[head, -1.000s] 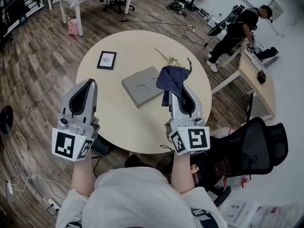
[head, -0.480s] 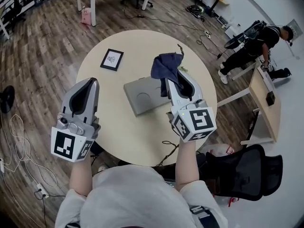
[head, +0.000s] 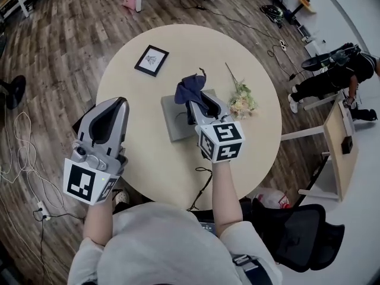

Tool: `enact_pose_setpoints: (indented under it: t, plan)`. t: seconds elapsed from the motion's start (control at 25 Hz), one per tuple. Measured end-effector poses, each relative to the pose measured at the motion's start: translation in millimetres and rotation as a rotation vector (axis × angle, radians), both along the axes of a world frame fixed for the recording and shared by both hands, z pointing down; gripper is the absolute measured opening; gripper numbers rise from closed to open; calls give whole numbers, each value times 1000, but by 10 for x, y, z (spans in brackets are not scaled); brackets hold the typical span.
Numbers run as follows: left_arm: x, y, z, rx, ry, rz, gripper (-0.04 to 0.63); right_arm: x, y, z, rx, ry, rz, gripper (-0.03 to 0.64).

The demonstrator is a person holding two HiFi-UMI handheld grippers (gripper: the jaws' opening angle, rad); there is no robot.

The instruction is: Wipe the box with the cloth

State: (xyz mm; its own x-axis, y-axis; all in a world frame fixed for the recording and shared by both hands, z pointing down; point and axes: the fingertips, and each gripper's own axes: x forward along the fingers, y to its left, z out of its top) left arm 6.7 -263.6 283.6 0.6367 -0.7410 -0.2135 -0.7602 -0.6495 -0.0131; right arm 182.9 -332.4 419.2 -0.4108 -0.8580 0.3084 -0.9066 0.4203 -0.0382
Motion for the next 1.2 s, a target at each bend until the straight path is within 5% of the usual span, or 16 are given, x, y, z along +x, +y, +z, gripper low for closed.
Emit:
enact_pose_setpoints:
  t: [0.32, 0.72, 1.0, 1.2]
  plan:
    - [-119, -29, 153, -45, -12, -54, 3, -352, -283, 776, -161, -51, -70, 94]
    - [-212, -72, 289, -83, -21, -118, 3, -470, -520, 1394, -271, 15, -91, 100]
    - [-221, -110, 354, -102, -29, -130, 3, -446, -575, 1717, -392, 62, -86, 217]
    - [-209, -127, 393, -113, -40, -128, 3, -561, -565, 1921, -457, 141, -120, 225]
